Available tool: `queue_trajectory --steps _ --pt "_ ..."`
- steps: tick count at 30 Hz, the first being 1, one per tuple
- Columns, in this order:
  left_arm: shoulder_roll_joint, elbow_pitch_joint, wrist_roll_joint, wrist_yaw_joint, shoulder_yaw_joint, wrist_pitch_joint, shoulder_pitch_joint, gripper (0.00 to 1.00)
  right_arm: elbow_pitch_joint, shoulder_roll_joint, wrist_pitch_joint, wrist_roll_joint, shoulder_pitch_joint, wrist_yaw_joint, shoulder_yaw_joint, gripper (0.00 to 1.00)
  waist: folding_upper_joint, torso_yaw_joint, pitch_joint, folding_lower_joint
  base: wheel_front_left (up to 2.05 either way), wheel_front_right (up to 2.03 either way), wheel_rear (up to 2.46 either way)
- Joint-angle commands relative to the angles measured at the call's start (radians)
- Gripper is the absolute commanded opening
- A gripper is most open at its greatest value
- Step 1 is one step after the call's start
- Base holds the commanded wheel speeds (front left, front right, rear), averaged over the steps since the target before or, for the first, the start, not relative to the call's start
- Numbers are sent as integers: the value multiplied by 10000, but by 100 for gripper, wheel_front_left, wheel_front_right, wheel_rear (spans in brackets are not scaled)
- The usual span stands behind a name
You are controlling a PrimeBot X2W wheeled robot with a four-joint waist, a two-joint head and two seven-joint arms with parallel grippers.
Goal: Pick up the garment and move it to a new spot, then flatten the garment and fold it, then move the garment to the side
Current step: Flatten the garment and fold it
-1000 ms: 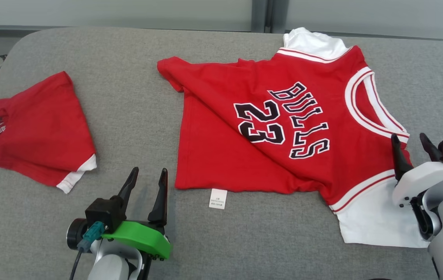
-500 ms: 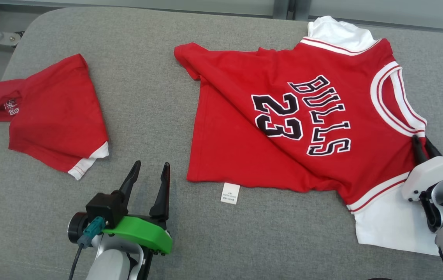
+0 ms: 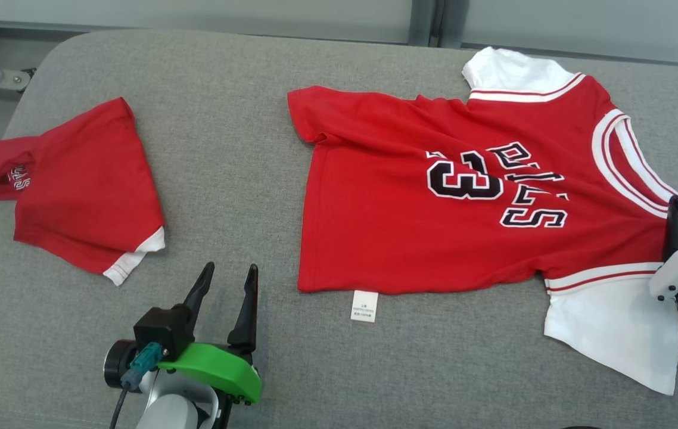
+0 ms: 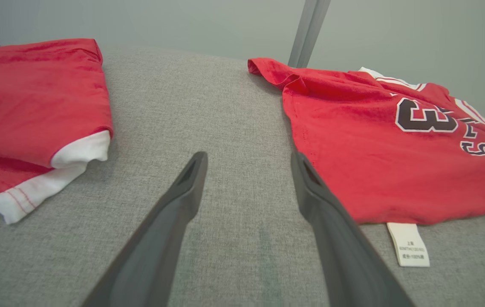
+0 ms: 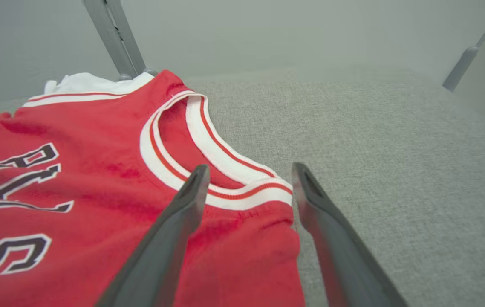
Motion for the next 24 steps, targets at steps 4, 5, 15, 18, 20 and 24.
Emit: queue_trajectory --steps 4,5,15,18,20,24 --pt "22 62 132 78 194 -2 397 100 -1490 523 -36 -86 1121 -16 -112 100 -1 -398 -662 0 0 0 0" --pt "22 62 162 86 239 -2 477 100 -1828 620 -36 -133 1369 -16 -33 100 -1 -464 -780 0 0 0 0" --pt "26 -199 689 162 741 -1 1277 100 -4816 1517 -40 180 3882 -16 1031 100 -1 -970 -1578 0 0 0 0" --pt "25 -283 784 197 887 -1 1504 100 -5353 1592 -40 198 4472 -18 1346 100 -1 -1025 -1794 0 0 0 0" --pt "26 -307 768 197 1016 -1 1711 100 -5581 1670 -39 197 4781 -16 1476 100 -1 -1052 -1962 0 0 0 0" --pt "23 -414 868 141 1219 -1 1964 100 -5845 1860 -40 154 5095 -18 1591 100 -1 -1147 -2091 0 0 0 0"
